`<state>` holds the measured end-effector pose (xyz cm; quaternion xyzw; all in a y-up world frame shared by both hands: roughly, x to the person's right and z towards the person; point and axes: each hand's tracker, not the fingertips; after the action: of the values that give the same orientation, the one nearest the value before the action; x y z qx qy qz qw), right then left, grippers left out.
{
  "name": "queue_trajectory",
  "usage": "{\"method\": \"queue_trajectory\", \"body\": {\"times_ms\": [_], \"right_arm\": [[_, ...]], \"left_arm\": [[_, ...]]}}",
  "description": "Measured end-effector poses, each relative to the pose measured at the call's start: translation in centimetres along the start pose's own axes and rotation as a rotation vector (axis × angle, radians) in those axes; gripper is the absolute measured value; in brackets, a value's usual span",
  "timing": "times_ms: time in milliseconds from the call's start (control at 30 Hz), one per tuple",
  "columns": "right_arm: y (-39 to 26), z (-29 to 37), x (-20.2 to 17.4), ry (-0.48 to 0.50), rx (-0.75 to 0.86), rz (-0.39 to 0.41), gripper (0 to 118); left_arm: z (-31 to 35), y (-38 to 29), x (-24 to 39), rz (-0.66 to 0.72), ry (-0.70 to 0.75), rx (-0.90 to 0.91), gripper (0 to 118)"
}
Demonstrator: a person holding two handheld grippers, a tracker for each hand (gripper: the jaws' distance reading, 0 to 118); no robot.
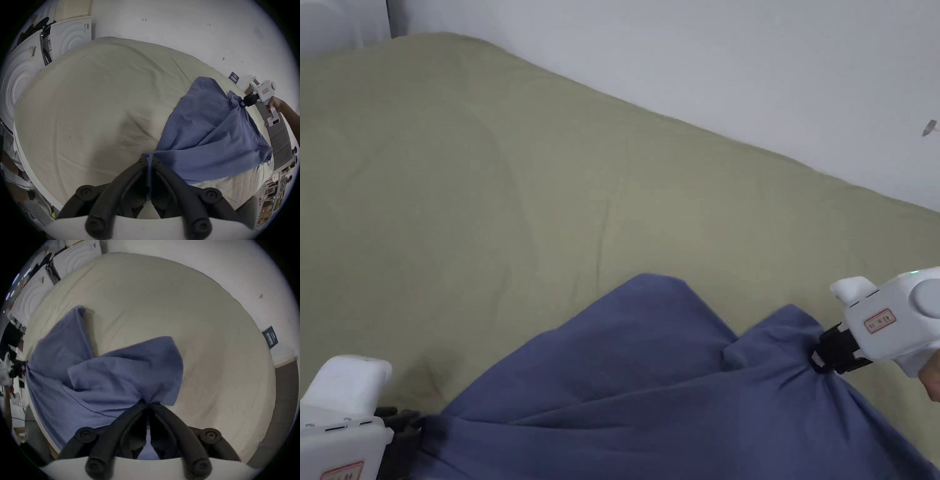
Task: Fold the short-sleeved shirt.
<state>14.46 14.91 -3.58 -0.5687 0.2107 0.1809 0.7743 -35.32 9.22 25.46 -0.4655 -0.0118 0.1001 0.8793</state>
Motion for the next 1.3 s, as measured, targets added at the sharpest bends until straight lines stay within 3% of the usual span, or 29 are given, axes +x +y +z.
{"method": "queue_trajectory", "body": {"times_ms": [233, 433, 600, 667, 900, 1033, 1300], "right_arm": [[-2.1, 8.3, 0.6, 0.015, 0.302, -0.082, 1], [-3.4, 16.7, 2.3, -0.107, 0.52, -0.156, 1], [-3.6, 23.6, 4.0, -0.238, 0.644, -0.181, 1], [-3.4, 26.2, 5.1, -0.279, 0.69, -0.237, 1], [-2.1, 32.6, 7.8, -0.383, 0.806, -0.278, 1], [-1.4, 34.6, 10.2, -0.426, 0.854, -0.28, 1], [1.8, 38.9, 10.8, -0.522, 0.985, -0.281, 1]], "left_arm": [[2.8, 2.6, 0.1, 0.009, -0.066, 0.066, 3], [6.2, 10.7, 2.8, -0.101, -0.134, 0.177, 3], [8.8, 19.2, 6.4, -0.207, -0.161, 0.267, 3], [9.8, 22.7, 7.9, -0.256, -0.144, 0.312, 3], [12.4, 32.2, 12.6, -0.358, -0.118, 0.402, 3], [13.3, 36.7, 14.6, -0.371, -0.085, 0.43, 3], [14.3, 43.2, 16.1, -0.382, -0.025, 0.512, 3]]}}
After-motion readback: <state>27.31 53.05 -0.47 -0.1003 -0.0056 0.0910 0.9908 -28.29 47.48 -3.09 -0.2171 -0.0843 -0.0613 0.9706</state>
